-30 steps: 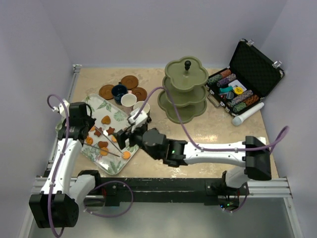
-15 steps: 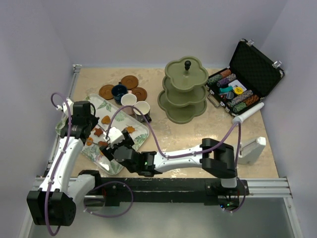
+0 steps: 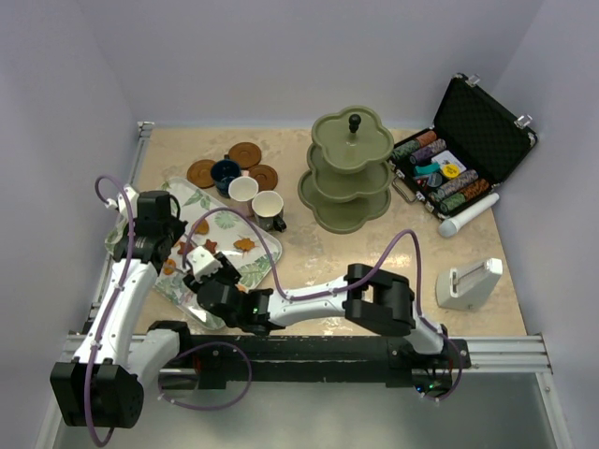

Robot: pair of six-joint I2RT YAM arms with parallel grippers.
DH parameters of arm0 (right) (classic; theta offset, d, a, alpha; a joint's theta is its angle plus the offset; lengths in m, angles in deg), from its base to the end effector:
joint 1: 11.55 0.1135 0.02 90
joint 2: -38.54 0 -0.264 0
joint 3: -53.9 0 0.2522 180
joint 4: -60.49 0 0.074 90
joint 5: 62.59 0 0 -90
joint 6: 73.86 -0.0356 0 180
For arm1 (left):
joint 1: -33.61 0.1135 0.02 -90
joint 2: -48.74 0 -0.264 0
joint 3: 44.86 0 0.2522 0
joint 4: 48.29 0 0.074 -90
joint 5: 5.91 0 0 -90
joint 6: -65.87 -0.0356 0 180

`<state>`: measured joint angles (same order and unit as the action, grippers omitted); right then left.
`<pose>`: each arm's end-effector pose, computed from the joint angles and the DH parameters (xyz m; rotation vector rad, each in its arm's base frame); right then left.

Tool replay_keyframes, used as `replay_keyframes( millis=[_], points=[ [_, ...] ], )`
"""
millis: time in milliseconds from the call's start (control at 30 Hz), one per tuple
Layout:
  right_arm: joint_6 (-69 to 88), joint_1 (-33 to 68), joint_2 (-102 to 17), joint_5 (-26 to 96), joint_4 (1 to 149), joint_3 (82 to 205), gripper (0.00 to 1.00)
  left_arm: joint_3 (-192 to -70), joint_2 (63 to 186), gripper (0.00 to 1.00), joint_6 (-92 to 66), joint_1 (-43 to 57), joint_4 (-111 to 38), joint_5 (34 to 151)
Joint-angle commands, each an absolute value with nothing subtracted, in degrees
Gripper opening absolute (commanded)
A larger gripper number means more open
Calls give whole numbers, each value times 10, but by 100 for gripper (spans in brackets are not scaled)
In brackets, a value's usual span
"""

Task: Serve the afternoon tea
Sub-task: Pick up the clamp from the corner of the board.

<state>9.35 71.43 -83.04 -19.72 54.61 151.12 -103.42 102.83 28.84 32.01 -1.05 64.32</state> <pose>0.0847 0.4744 0.2032 -0.6354 1.6853 0.3423 0.1958 0.0066 0.2740 -1.1345 1.9617 -0.1029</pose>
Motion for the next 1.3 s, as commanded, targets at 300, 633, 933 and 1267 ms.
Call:
replay_keyframes(
  millis=[300,633,933,1267],
  points=[
    [126,682,-830,-105,536,1538,19,-1063,1014,0,257,317,-47,631],
    [100,647,-766,-70,561,1537,0,-1132,1036,92,75,318,-116,724],
    [107,578,-682,32,632,1541,0,-1291,1058,100,-110,319,-98,805],
    [113,490,-596,176,713,1530,0,-1232,894,100,-176,319,-197,864]
  ],
)
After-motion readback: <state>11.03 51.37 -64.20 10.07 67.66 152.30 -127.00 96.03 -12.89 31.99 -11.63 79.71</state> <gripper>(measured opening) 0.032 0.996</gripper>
